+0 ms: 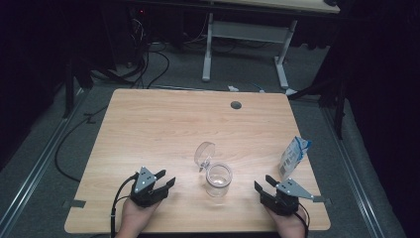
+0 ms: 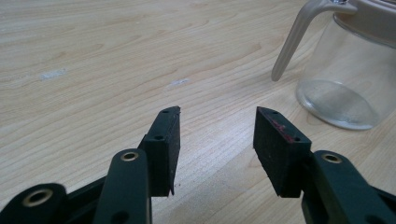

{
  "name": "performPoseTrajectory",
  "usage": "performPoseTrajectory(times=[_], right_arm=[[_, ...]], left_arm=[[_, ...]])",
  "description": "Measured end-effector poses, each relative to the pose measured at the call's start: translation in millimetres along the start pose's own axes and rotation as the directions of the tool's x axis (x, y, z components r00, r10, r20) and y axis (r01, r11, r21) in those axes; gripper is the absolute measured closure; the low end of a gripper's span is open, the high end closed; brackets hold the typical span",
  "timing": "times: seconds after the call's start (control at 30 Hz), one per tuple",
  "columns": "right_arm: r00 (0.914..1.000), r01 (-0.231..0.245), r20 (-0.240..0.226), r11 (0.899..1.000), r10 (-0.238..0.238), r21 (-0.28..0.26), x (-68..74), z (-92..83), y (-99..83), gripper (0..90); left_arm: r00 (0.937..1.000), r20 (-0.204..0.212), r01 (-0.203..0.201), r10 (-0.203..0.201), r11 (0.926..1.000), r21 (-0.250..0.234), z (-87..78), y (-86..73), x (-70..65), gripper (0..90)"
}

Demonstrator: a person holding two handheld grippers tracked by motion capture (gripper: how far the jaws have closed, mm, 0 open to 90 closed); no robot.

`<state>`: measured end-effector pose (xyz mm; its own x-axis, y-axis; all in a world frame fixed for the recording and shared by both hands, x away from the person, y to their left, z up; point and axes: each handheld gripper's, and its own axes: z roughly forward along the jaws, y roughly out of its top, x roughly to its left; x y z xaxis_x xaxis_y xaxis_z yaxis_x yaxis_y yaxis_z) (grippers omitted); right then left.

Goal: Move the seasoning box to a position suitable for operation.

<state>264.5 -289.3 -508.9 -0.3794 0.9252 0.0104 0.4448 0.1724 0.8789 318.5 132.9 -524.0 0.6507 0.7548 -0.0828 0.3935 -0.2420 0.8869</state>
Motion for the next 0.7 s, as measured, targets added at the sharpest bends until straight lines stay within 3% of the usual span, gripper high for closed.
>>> performPoseTrajectory(times=[0.4, 0.53, 0.7], right_arm=[[0.9924, -0.046, 0.113, 0.999, 0.048, -0.021, -32.3, -26.2, -8.3, 45.3], [0.9818, -0.032, 0.186, 0.999, 0.038, -0.037, -39.6, -28.4, -3.2, 41.1], [0.9696, -0.049, 0.238, 0.998, 0.058, -0.043, -51.8, -23.2, 6.3, 32.3]], left_arm=[[1.0, -0.003, -0.003, 0.003, 1.0, -0.004, -0.5, 0.0, -1.0, 51.3], [0.9999, -0.004, -0.011, 0.011, 0.9999, -0.01, -3.2, -1.1, -1.8, 51.2], [0.9999, -0.012, -0.009, 0.008, 0.9999, -0.01, -10.8, -5.9, -1.9, 51.1]])
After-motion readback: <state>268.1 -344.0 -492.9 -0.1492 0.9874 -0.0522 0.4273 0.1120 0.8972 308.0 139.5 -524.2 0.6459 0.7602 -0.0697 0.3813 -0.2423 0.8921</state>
